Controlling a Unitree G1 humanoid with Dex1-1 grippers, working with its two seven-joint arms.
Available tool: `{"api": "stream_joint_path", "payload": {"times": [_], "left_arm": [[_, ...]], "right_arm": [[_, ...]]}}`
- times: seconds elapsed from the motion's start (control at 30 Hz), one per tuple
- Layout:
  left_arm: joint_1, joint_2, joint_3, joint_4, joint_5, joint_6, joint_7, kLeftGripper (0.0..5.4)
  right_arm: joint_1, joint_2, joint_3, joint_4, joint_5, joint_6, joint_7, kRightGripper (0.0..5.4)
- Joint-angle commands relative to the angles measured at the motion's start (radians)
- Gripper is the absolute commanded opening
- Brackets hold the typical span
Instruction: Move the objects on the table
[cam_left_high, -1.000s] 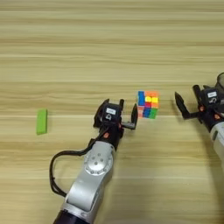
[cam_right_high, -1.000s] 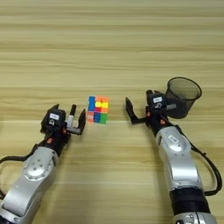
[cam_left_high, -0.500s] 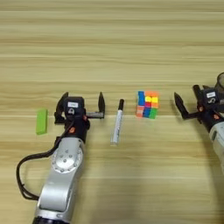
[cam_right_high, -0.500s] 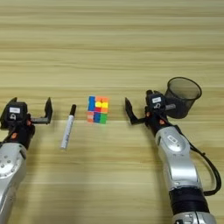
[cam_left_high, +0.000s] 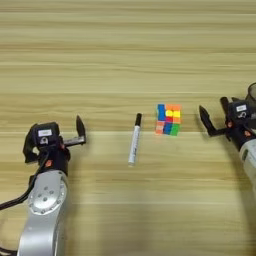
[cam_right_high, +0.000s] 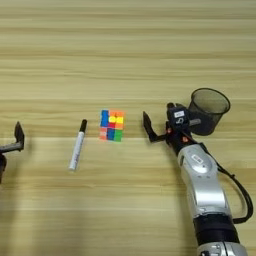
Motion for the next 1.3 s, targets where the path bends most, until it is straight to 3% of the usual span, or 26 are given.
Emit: {"api": "stream_joint_path", "payload": {"times": [0.03, 0.23, 0.77, 1.3], "left_arm": [[0.013, 0.007, 0.048, 0.013, 0.005, 0.027, 0.009, 5.35], [0.008, 0.010, 0.077, 0.068, 0.009, 0.022, 0.003, 5.35], [-0.041, 0.040, 0.087, 0.229, 0.008, 0.008, -0.053, 5.35], [-0.059, 0.035, 0.128, 0.317, -0.003, 0.023, -0.044, 5.35]], "right_arm": [[-0.011, -0.004, 0.003, -0.009, 0.000, 0.002, 0.005, 5.40], [-0.013, -0.003, 0.004, -0.009, -0.002, 0.003, 0.003, 5.40], [-0.014, 0.002, 0.008, -0.010, -0.005, 0.004, -0.002, 5.40], [-0.017, 0.003, 0.010, -0.009, -0.004, 0.006, -0.004, 5.40]]}}
